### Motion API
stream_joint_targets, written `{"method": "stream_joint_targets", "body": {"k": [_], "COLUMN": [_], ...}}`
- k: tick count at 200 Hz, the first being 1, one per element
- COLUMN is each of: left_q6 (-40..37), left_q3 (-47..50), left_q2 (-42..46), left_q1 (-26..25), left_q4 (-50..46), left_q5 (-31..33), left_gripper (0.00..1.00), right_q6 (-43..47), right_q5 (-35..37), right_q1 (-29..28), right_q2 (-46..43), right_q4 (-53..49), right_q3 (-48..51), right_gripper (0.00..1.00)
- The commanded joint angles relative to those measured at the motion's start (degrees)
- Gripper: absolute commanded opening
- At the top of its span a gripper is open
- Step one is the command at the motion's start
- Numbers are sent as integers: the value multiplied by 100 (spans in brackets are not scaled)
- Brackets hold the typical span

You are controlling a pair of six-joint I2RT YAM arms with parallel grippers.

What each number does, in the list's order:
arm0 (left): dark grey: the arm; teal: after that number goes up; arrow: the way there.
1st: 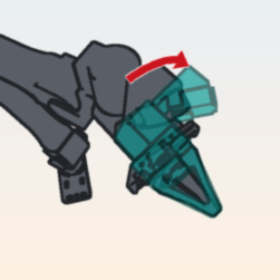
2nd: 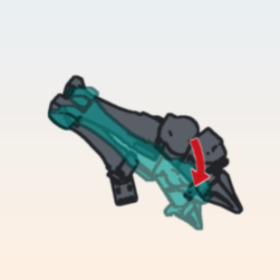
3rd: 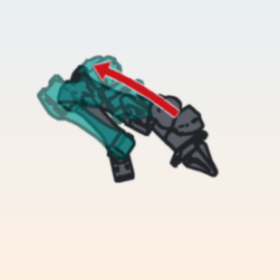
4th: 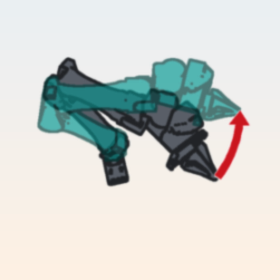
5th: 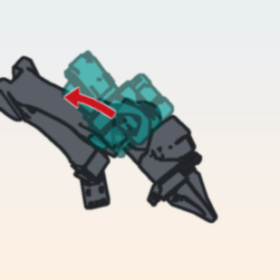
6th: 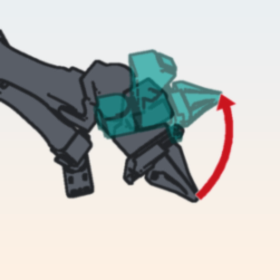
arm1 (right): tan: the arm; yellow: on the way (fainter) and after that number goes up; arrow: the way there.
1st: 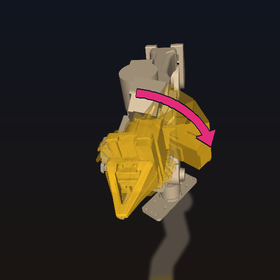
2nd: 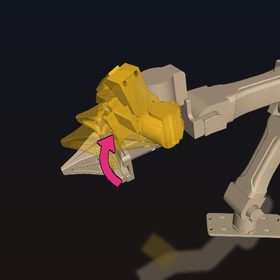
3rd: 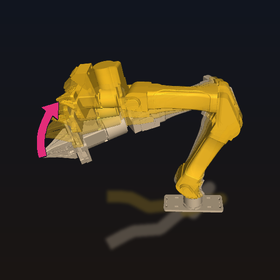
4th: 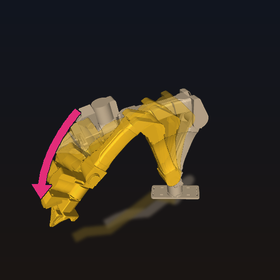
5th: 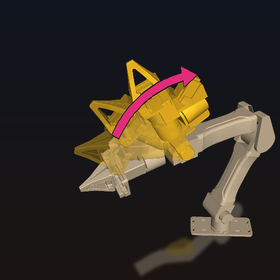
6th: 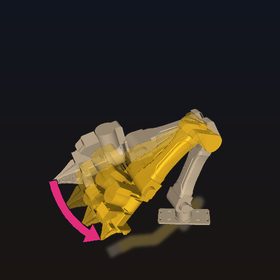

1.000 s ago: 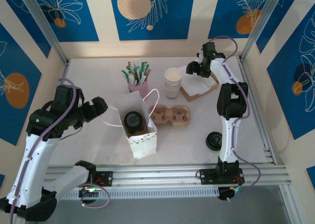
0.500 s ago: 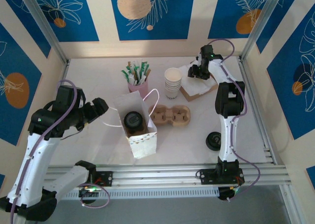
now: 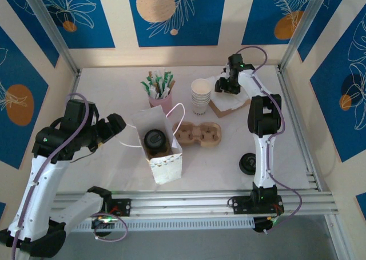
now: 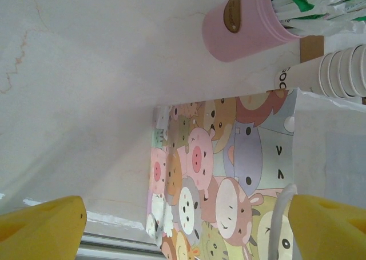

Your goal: Pack the takeout coffee

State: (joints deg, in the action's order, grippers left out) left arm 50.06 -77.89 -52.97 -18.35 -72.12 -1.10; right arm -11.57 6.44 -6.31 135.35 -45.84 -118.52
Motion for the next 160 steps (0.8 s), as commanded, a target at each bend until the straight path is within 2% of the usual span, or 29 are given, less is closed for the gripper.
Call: {"method": "stream_joint_targets", "body": {"k": [1,63,74,93,123,160], "left_q6": [117,92,87,76,6,-207], "left_q3": [-78,-64,-52,-34,-55,-129], "left_q2": [61,112,126,140,164,274], "left_q1": [-28,-28,-28,-30,-29,-33], "left_q4": [22,40,40,65,84,349], "left_q5": [-92,-39,-35,-15,105,461], "left_gripper": [91,90,89,89,88,87], "right_q6": [94,1,-59,-92,-375,-767], "right_q5": [107,83,22,-75,-308,-575], "right_q1": [-33,-19,6,60,186,375], "right_q2": [73,-25,-52,-121,-372,-1167], "right_q4": [-139,-115,-112,-103,-76,220], "right_q3": [118,66,40,5,-32,287], "right_gripper": [55,35,27,19,0,0]}}
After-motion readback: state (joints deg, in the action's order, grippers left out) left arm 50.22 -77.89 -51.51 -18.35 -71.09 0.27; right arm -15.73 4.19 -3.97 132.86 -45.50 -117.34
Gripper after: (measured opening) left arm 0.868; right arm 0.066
